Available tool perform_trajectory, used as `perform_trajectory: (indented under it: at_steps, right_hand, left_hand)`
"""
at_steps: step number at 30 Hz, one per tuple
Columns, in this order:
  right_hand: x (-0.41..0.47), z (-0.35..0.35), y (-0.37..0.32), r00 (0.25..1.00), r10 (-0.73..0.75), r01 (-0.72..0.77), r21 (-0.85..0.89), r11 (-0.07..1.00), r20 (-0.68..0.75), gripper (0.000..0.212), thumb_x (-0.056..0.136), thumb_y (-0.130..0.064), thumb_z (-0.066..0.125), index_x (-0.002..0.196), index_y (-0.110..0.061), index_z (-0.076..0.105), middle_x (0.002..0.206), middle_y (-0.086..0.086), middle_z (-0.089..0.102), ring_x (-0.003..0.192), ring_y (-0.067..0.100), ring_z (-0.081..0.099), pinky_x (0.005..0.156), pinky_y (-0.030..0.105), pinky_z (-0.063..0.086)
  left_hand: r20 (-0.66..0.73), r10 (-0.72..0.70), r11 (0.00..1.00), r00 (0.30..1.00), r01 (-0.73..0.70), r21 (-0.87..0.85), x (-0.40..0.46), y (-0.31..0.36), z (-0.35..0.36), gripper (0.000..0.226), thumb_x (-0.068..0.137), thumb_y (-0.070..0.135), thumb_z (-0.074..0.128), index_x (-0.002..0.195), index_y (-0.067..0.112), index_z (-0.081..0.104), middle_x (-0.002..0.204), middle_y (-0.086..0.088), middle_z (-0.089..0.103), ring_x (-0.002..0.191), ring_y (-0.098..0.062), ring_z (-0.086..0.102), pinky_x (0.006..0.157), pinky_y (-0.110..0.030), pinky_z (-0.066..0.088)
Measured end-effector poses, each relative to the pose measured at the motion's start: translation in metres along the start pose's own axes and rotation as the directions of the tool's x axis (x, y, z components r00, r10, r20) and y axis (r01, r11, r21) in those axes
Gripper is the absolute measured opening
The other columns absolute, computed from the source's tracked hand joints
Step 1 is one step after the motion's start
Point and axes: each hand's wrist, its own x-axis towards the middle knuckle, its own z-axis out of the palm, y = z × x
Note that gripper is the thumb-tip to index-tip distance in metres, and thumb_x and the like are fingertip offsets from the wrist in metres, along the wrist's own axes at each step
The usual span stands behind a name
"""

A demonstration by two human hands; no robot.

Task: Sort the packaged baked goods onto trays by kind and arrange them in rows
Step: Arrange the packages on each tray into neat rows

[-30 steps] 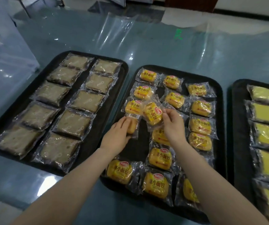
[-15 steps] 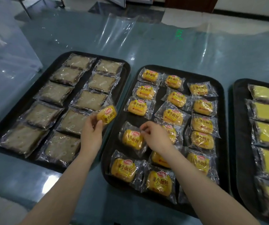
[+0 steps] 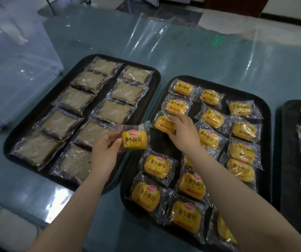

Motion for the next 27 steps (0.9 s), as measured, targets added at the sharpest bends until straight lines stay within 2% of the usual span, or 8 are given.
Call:
perform_trajectory:
  at_steps: [4, 10, 12, 15, 18, 21, 24, 27]
  right_hand:
    - [0.004, 0.004, 0.006, 0.989, -0.073, 0.085, -0.085, 0.993, 0.132, 0.055, 0.092, -0.034, 0.055, 0.144, -0.034, 0.036, 0.151, 0.001, 0.035, 0.138, 0.026, 0.028, 0.109, 0.050, 0.032]
    - [-0.015, 0.000, 0.019, 0.997, 0.001, 0.015, 0.207, 0.978, -0.079, 0.047, 0.095, -0.013, 0.047, 0.140, -0.025, 0.046, 0.150, -0.001, 0.039, 0.140, 0.021, 0.030, 0.114, 0.036, 0.025]
    - [-0.023, -0.005, 0.022, 0.992, 0.035, -0.002, 0.256, 0.967, -0.125, 0.041, 0.094, -0.008, 0.047, 0.131, -0.022, 0.055, 0.142, -0.002, 0.049, 0.134, 0.018, 0.038, 0.110, 0.030, 0.028]
    - [-0.037, -0.007, 0.027, 0.989, 0.053, -0.016, 0.255, 0.967, -0.138, 0.036, 0.093, -0.010, 0.049, 0.125, -0.022, 0.060, 0.137, -0.003, 0.052, 0.130, 0.017, 0.041, 0.106, 0.027, 0.030]
    - [-0.048, -0.008, 0.037, 0.984, 0.075, -0.032, 0.248, 0.968, -0.165, 0.034, 0.093, -0.011, 0.050, 0.123, -0.022, 0.061, 0.136, -0.001, 0.052, 0.130, 0.019, 0.040, 0.107, 0.029, 0.030]
    - [-0.057, -0.008, 0.043, 0.971, 0.102, -0.049, 0.236, 0.971, -0.217, 0.034, 0.092, -0.008, 0.052, 0.122, -0.018, 0.063, 0.135, 0.002, 0.053, 0.129, 0.020, 0.041, 0.107, 0.029, 0.027]
    - [-0.065, -0.005, 0.048, 0.967, 0.143, -0.103, 0.192, 0.976, -0.211, 0.039, 0.092, -0.010, 0.051, 0.130, -0.017, 0.058, 0.145, 0.005, 0.046, 0.138, 0.024, 0.032, 0.113, 0.035, 0.022]
    - [-0.072, 0.002, 0.053, 0.985, 0.137, -0.132, 0.056, 0.990, -0.101, 0.053, 0.097, -0.033, 0.044, 0.148, -0.025, 0.032, 0.158, 0.001, 0.017, 0.147, 0.026, 0.005, 0.116, 0.039, 0.006]
  left_hand:
    - [0.011, -0.044, 0.999, 0.999, 0.044, -0.003, 0.003, 0.003, 0.007, 0.022, 0.094, 0.014, 0.054, 0.113, 0.021, 0.059, 0.095, 0.008, 0.072, 0.085, -0.004, 0.069, 0.071, -0.023, 0.054]
    - [0.126, -0.074, 0.994, 0.989, 0.063, 0.091, 0.009, 0.012, 0.039, 0.023, 0.092, 0.011, 0.056, 0.113, 0.020, 0.053, 0.099, 0.001, 0.067, 0.080, -0.006, 0.068, 0.062, -0.018, 0.054]
    - [0.207, -0.080, 0.985, 0.975, 0.046, 0.164, 0.012, 0.015, 0.057, 0.022, 0.092, 0.012, 0.057, 0.112, 0.021, 0.053, 0.100, -0.002, 0.068, 0.080, -0.007, 0.068, 0.068, -0.023, 0.056]
    - [0.305, -0.050, 0.938, 0.951, -0.060, 0.340, 0.013, 0.015, 0.081, 0.035, 0.091, 0.015, 0.058, 0.125, 0.021, 0.052, 0.112, 0.003, 0.064, 0.105, -0.014, 0.062, 0.088, -0.030, 0.050]
    - [0.258, 0.121, 0.796, 0.959, -0.249, 0.552, 0.007, 0.010, 0.092, 0.060, 0.088, 0.020, 0.063, 0.142, 0.025, 0.036, 0.146, 0.004, 0.039, 0.135, -0.016, 0.035, 0.106, -0.031, 0.031]
    - [0.360, 0.301, 0.614, 0.883, -0.468, 0.636, 0.000, 0.007, 0.100, 0.064, 0.091, 0.029, 0.058, 0.147, 0.029, 0.027, 0.158, 0.005, 0.014, 0.145, -0.015, 0.009, 0.113, -0.032, 0.013]
    - [0.538, 0.255, 0.415, 0.803, -0.594, 0.689, -0.002, 0.001, 0.116, 0.069, 0.094, 0.047, 0.043, 0.151, 0.031, 0.007, 0.159, 0.001, -0.007, 0.144, -0.018, -0.014, 0.115, -0.037, -0.006]
    - [0.614, 0.109, 0.284, 0.782, -0.616, 0.735, -0.001, -0.012, 0.125, 0.079, 0.091, 0.063, 0.030, 0.146, 0.034, -0.020, 0.153, 0.000, -0.026, 0.138, -0.022, -0.029, 0.110, -0.044, -0.014]
